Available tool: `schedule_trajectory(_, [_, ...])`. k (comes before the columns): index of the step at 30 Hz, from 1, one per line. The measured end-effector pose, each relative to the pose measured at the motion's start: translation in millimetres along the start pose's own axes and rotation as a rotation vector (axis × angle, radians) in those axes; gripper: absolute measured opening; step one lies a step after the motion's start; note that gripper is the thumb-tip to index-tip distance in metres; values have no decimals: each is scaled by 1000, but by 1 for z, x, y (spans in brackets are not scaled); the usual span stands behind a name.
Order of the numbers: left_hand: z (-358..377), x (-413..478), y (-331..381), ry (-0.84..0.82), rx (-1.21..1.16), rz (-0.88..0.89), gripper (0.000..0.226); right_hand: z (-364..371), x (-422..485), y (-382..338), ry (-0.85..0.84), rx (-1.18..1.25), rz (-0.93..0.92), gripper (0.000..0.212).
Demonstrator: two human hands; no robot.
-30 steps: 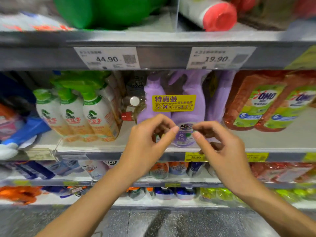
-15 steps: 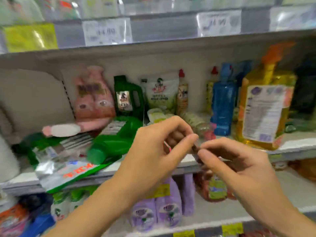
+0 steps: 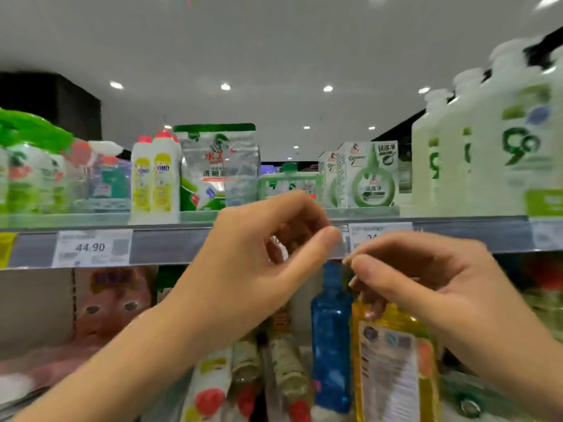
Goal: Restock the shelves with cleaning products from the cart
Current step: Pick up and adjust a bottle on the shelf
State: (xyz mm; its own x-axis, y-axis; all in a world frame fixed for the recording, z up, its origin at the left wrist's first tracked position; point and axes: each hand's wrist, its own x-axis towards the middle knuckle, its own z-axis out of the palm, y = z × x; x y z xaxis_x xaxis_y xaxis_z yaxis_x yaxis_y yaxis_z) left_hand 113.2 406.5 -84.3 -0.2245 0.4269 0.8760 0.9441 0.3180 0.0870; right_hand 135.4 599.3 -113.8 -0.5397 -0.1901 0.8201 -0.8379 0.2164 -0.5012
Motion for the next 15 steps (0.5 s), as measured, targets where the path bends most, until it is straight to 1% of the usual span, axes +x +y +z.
schedule_trajectory(1, [2,10,-3,-6,23,2,13,-8,9,-1,-11,-19,-11,15])
schedule_trajectory(4, [10,40,-14,-47,87,-20,14,-26,41,-1,-13,-124,-63,19])
schedule_trajectory(7, [14,73,-36,-123,232,-122,12,-45,81,11,55,-178,-61,26])
schedule_trajectory(9, [15,98,-54,-152,322,-182,11,-61,111,28,143,-185,5,33])
schedule_trajectory(12, [22,139,-85,-154,495,-209,17,-88,160,58,251,-236,164,39])
schedule_trajectory(13, [28,153,-96,-174,539,-245,19,-95,175,67,286,-263,230,44])
schedule_trajectory(15, [43,179,-116,-194,561,-345,15,-108,203,85,328,-327,399,63])
